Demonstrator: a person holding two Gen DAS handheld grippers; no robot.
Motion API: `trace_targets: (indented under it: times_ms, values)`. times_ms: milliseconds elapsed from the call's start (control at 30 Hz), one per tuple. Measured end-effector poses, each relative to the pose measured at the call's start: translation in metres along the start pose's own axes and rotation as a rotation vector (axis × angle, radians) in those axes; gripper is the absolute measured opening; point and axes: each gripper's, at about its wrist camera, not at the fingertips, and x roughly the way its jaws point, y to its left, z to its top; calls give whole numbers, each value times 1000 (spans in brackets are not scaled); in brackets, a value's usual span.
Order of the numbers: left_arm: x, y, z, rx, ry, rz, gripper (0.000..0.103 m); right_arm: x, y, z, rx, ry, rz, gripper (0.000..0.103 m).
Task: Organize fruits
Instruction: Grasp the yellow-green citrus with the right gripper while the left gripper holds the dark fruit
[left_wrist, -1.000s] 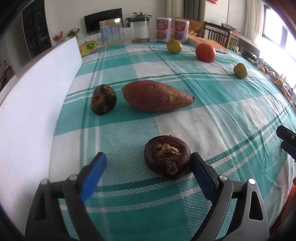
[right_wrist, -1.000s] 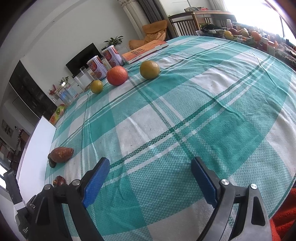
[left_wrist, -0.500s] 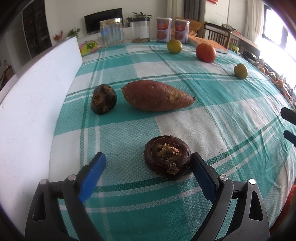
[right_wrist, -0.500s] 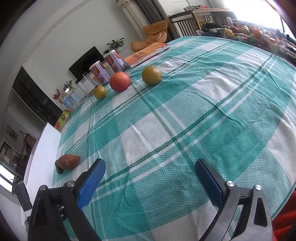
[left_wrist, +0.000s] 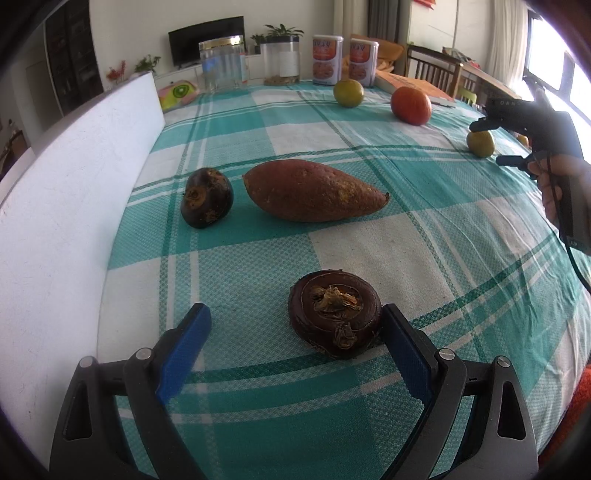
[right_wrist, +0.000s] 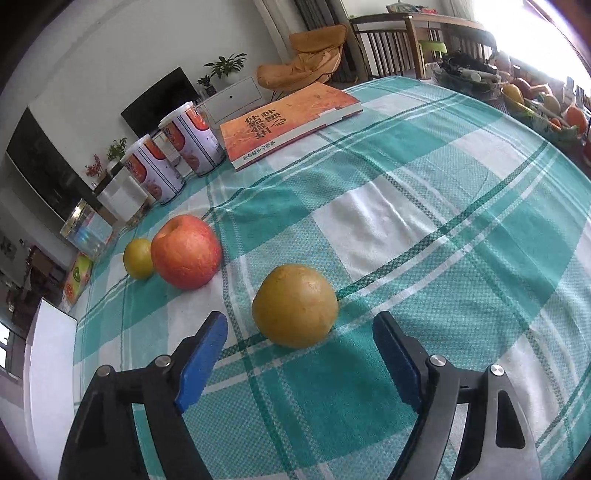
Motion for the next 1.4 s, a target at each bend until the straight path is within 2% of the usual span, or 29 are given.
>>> trace_targets:
  times_ms: [100,167,267,367,433,500,633,767,800,833,967,1167,1233,1300,1400]
  values:
    - [0,0,0,0,0,0,93,4,-3,3,50,6,26,50]
    - [0,0,0,0,0,0,93,-2,0,0,27,-11,20,50]
    - [0,0,0,0,0,0,93,-21,10,-15,-71,-39,10,50]
    - [0,1,0,-1,0,-2,93,-46,18,-43,-149,-16,26,50]
    - [0,1,-1,-2,-1,-3,93,-67,26,-72,-232,7,4,50]
    - [0,1,-1,-2,-1,-3,93,-89,37,-106,-348,9,-53,50]
    - [0,1,0,0,-1,-1,93,-113,59,-177,-594,0,-262,50]
    - [0,0,-1,1,0,2,94,-101,80,-237,-826,-21,-461,50]
    - [0,0,-1,1,-1,2,94,-98,87,-249,-899,-54,-525,50]
    - [0,0,-1,1,0,2,94,-95,94,-257,-955,-65,-543,50]
    - [0,0,-1,1,0,5,95,-93,108,-265,-992,-65,-501,50]
    - [0,0,-1,1,0,5,95,-101,97,-250,-880,-45,-402,53]
    - [0,0,-1,1,0,5,95,-107,94,-247,-822,-40,-336,69]
    - [0,0,-1,1,0,5,95,-119,87,-242,-750,-42,-241,79]
    - [0,2,0,-6,2,-10,94,-142,65,-233,-598,-62,-81,85]
